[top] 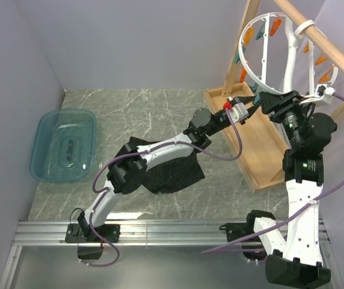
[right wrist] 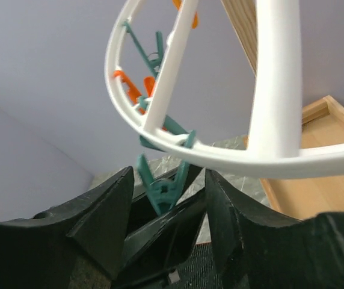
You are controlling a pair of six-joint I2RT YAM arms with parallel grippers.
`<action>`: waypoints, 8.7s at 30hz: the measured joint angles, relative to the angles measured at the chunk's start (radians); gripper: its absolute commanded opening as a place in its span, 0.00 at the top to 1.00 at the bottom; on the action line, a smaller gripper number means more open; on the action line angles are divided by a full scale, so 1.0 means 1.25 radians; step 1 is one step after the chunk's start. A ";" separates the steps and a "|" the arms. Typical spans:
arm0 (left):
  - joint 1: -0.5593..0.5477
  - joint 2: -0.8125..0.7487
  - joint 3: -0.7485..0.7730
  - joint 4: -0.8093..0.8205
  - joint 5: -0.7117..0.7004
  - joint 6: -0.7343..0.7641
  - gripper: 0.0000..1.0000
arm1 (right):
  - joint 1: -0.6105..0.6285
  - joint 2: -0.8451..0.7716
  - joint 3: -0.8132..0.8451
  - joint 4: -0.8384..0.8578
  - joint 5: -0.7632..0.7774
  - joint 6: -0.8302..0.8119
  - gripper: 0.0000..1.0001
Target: Clip the underwear to the hanger
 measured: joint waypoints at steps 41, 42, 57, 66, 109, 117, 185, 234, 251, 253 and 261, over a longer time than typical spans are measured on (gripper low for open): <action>0.157 -0.680 -0.582 -0.500 -0.040 -0.310 0.29 | 0.000 0.058 -0.034 0.113 -0.033 0.071 1.00; 0.166 -0.713 -0.608 -0.539 -0.057 -0.335 0.30 | 0.000 0.059 -0.034 0.114 -0.034 0.068 1.00; 0.132 -0.313 -0.385 -0.978 -0.251 -0.504 0.08 | 0.000 0.062 -0.035 0.114 -0.034 0.040 1.00; 0.133 -0.081 -0.192 -1.120 -0.338 -0.573 0.23 | 0.000 0.064 -0.035 0.112 -0.034 0.024 1.00; 0.021 -0.224 -0.430 -0.502 -0.548 -0.120 1.00 | -0.002 0.063 -0.042 0.115 -0.049 0.028 1.00; 0.020 -0.243 -0.435 -0.306 -0.602 -0.018 1.00 | -0.002 0.059 -0.048 0.121 -0.050 0.035 1.00; -0.115 -0.126 -0.414 0.298 -0.524 0.464 1.00 | -0.002 0.088 -0.060 0.187 -0.052 0.374 1.00; -0.120 -0.167 -0.344 0.310 -0.487 0.518 1.00 | -0.003 0.097 -0.062 0.192 -0.067 0.421 1.00; -0.119 -0.136 -0.321 0.310 -0.467 0.520 1.00 | -0.004 0.101 -0.062 0.198 -0.073 0.436 1.00; -0.119 -0.136 -0.321 0.310 -0.467 0.520 1.00 | -0.004 0.102 -0.062 0.199 -0.073 0.439 1.00; -0.119 -0.120 -0.295 0.310 -0.461 0.517 1.00 | -0.004 0.103 -0.063 0.199 -0.073 0.442 1.00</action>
